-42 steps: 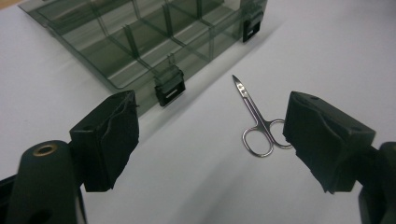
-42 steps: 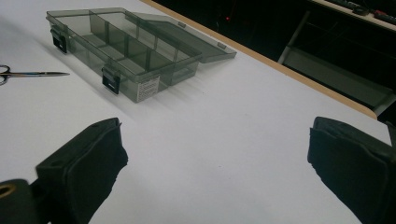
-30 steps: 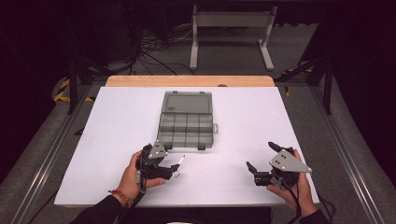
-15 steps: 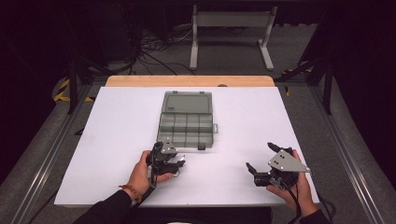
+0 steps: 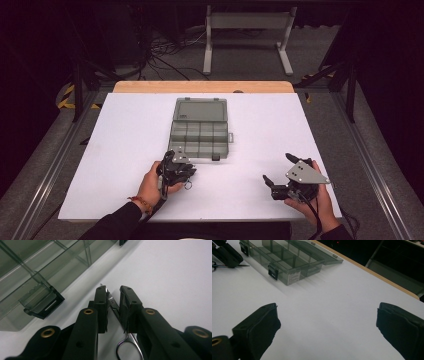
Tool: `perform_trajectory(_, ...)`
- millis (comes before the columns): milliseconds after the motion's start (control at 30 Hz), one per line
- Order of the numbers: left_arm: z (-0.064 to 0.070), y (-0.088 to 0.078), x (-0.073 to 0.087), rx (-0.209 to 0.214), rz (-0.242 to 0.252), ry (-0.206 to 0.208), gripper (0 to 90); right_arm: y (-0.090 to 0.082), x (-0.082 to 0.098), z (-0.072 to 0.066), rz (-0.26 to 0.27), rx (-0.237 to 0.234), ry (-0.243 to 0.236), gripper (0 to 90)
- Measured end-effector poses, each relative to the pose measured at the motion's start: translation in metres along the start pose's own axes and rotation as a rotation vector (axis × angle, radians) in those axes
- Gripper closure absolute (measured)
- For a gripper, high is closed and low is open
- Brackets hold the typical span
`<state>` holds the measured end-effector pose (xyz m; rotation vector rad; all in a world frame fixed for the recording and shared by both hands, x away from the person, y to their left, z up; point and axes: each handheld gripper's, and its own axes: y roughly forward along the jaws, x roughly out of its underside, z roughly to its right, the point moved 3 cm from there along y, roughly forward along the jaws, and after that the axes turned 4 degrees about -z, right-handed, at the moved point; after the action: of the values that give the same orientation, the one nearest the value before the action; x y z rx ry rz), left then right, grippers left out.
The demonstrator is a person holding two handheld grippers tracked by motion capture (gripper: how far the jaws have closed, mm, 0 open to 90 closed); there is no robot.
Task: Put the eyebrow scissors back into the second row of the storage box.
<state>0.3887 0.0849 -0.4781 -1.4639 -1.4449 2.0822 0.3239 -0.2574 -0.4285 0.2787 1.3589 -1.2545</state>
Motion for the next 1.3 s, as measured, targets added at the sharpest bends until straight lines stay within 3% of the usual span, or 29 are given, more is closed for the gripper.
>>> perform_trajectory(100,-0.001,-0.001,0.0,-0.008,-0.001,0.021,81.3,0.0,0.001,0.0,-0.007,-0.002,-0.007,4.8)
perform_trajectory(233,-0.002,-0.003,0.002,-0.004,-0.005,0.019,84.6,0.0,0.0,0.0,-0.007,-0.005,-0.009,4.8)
perform_trajectory(633,-0.004,-0.027,0.007,-0.033,0.016,0.064,84.8,0.0,0.001,-0.001,-0.012,-0.012,-0.01,4.8)
perform_trajectory(1000,-0.012,-0.053,0.016,-0.059,0.048,0.069,84.9,0.001,0.002,-0.002,-0.027,-0.01,-0.016,5.0)
perform_trajectory(1300,-0.012,-0.065,0.021,-0.076,0.06,0.089,84.9,0.001,0.002,-0.002,-0.031,-0.008,-0.017,5.1)
